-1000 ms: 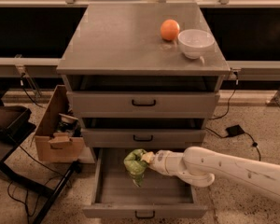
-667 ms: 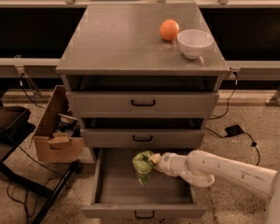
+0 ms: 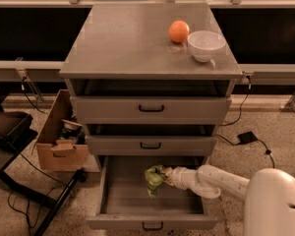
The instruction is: Place green jalapeno chip bag into bottom drawer
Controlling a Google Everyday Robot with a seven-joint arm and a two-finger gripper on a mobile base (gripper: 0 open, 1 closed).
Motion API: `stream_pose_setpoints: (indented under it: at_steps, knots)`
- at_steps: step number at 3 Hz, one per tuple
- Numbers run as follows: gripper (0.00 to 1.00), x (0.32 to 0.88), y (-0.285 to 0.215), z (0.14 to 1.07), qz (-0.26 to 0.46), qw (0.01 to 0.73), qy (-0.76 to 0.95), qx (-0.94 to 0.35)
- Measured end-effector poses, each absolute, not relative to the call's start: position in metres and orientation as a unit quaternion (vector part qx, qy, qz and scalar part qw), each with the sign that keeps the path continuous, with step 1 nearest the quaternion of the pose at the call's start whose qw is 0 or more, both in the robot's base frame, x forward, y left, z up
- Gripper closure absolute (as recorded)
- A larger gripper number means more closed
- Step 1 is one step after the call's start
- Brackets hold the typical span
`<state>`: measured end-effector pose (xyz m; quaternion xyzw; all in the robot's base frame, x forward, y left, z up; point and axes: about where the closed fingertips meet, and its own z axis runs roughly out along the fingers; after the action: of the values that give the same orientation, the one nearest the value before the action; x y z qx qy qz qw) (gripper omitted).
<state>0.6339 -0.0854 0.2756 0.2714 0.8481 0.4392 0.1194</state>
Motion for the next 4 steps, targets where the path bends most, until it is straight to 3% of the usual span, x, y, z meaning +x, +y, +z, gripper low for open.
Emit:
stream_pose_setpoints:
  at_steps: [3,4]
  knots:
    - [0.04,0.6429,-0.0882,0.2657,0.445,0.121,0.842,0.279]
    - [0.0,0.6429,-0.0882,0.2657,0.445,0.121,0.842,0.279]
